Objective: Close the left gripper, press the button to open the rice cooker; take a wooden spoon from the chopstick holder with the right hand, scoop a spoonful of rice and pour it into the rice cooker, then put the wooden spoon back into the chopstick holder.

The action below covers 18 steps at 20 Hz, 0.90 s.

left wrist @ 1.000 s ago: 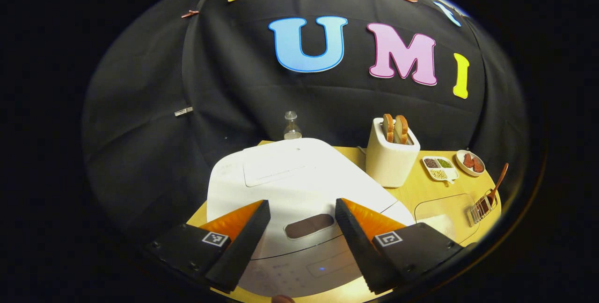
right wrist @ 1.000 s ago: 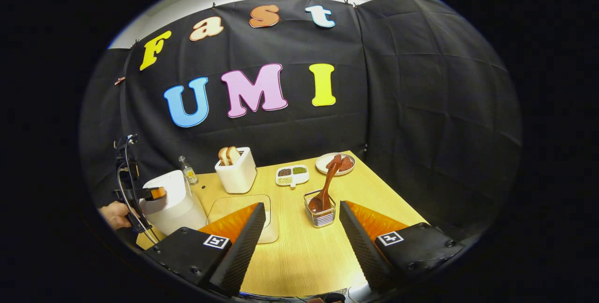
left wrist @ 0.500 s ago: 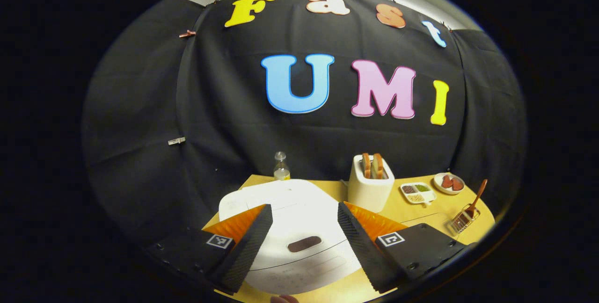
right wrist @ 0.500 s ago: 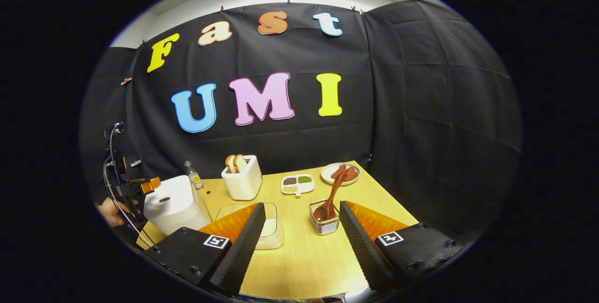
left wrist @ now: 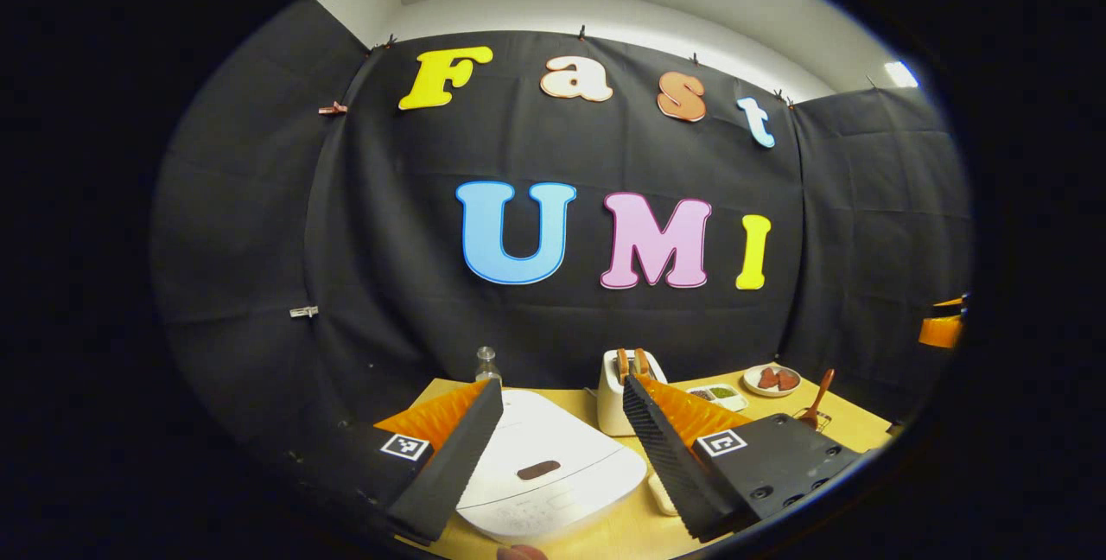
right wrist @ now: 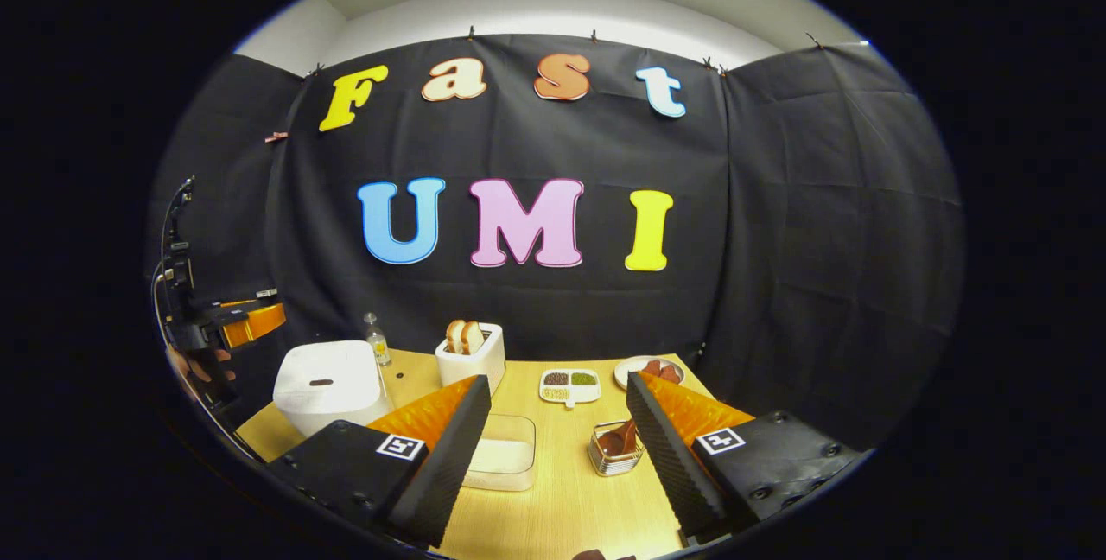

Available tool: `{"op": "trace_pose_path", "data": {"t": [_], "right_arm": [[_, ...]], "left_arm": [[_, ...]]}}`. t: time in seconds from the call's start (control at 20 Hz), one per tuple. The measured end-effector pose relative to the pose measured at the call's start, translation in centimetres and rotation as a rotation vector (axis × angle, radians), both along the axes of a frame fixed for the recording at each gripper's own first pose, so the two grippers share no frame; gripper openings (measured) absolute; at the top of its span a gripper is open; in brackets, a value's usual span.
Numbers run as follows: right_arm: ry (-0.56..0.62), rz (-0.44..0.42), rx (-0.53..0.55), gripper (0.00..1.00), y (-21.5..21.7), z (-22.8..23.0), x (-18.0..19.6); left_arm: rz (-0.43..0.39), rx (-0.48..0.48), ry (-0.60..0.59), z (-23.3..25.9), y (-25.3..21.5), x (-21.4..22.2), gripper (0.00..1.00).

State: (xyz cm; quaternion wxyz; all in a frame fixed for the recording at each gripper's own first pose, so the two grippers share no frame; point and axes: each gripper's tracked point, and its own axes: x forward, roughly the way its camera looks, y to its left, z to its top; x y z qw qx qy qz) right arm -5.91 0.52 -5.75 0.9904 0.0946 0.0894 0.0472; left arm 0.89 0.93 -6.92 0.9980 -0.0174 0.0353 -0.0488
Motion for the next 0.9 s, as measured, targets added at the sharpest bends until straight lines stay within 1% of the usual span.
{"op": "trace_pose_path", "data": {"t": [0.15, 0.35, 0.6, 0.9], "right_arm": [[-0.057, 0.006, -0.032, 0.98, 1.0, 2.1, 0.5], [-0.09, 0.026, -0.051, 0.99, 2.5, 3.3, 0.8], [-0.106, 0.042, -0.079, 0.99, 3.4, 3.7, 1.0], [-0.108, 0.047, -0.071, 0.99, 4.2, 4.1, 1.1]], "left_arm": [[-0.007, -0.008, -0.033, 1.4, 0.7, -2.2, 0.96], [-0.023, -0.007, -0.066, 2.4, 1.4, -5.2, 0.96], [0.013, 0.002, -0.089, 3.1, 3.1, -8.2, 0.96], [0.037, 0.01, -0.094, 3.5, 4.0, -9.8, 0.97]]}}
